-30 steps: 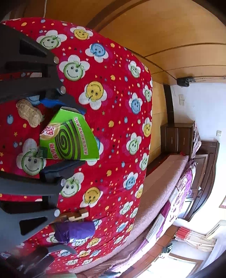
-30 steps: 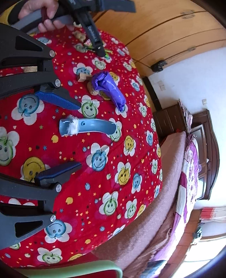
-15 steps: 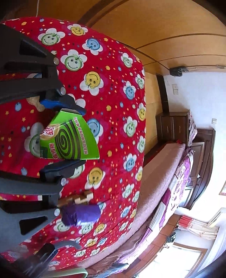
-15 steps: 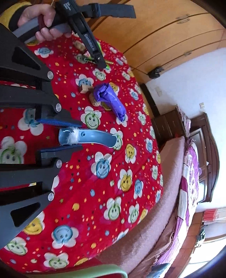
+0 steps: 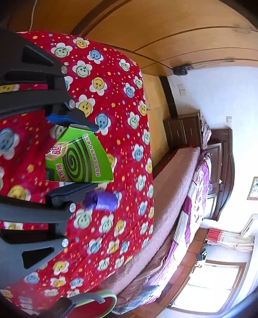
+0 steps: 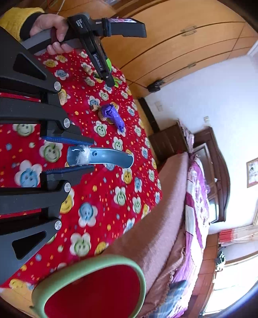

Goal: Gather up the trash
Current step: 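Carry the packet and blue piece over the red bucket and open both grippers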

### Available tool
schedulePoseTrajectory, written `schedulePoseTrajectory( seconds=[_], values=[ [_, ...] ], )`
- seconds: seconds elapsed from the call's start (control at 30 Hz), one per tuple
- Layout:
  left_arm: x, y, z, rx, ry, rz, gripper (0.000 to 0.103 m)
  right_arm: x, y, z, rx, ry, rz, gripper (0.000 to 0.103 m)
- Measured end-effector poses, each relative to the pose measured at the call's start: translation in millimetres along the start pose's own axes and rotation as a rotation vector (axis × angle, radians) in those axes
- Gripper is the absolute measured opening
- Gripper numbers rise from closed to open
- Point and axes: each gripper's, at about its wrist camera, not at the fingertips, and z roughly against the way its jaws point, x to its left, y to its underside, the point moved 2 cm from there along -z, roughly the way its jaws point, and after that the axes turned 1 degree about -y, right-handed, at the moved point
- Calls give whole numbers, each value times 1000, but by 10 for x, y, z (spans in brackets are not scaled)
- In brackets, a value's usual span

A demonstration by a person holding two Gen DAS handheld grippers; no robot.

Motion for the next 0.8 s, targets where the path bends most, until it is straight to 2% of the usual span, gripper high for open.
schedulePoseTrajectory(
  seconds=[0.5, 0.8],
  values=[
    [-552, 109, 566, -45, 85, -64, 50, -227, 57, 590, -94, 15, -32, 20],
    [-864, 143, 748, -60, 111, -107, 50, -427, 90, 864, -138, 29, -70, 20]
  ],
)
